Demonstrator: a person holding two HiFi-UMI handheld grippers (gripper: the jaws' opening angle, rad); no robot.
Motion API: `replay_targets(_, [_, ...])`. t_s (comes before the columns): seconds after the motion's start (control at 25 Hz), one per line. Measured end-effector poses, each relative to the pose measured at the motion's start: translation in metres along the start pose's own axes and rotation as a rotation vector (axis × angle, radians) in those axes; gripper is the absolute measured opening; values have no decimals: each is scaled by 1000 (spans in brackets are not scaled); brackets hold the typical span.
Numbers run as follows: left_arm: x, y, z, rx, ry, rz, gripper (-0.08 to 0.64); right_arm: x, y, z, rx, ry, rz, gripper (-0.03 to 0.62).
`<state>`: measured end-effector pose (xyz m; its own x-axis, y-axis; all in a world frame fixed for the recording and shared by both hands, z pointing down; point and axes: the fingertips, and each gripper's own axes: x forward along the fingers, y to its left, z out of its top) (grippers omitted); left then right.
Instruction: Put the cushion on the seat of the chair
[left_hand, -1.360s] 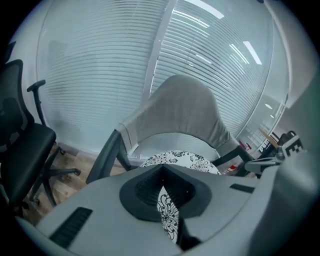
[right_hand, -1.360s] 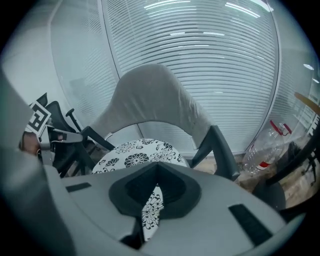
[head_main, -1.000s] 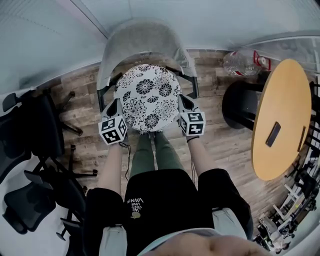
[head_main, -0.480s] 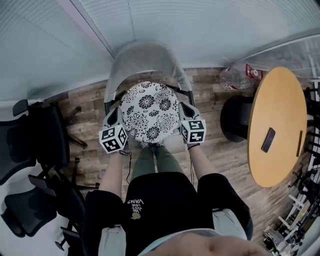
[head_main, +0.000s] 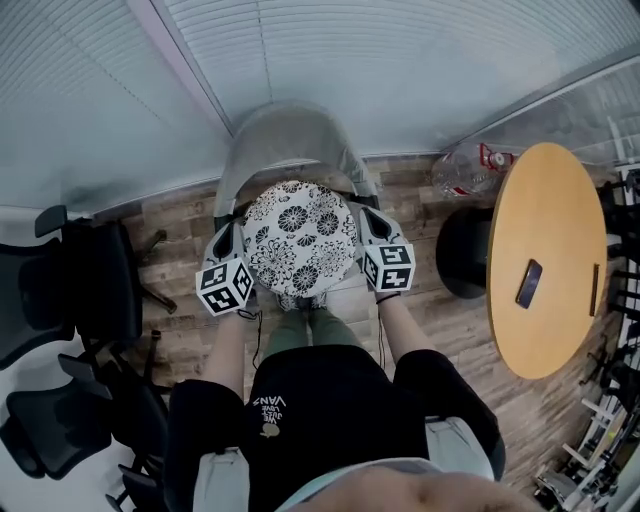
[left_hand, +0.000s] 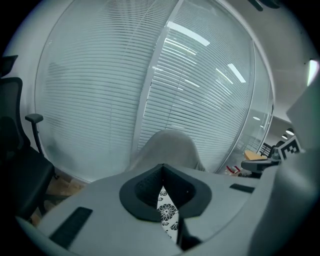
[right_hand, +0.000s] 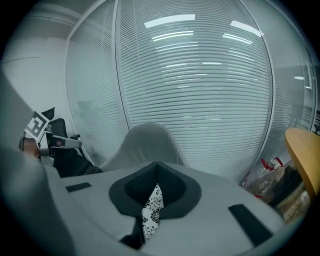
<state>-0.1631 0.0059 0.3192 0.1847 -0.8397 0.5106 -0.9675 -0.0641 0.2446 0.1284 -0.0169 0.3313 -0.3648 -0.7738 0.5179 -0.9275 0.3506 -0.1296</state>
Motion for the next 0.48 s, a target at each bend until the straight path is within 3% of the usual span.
replay_targets(0.48, [-32,-32,66,49,-132,-55,11,-44,10,72,-33,-158,28,17])
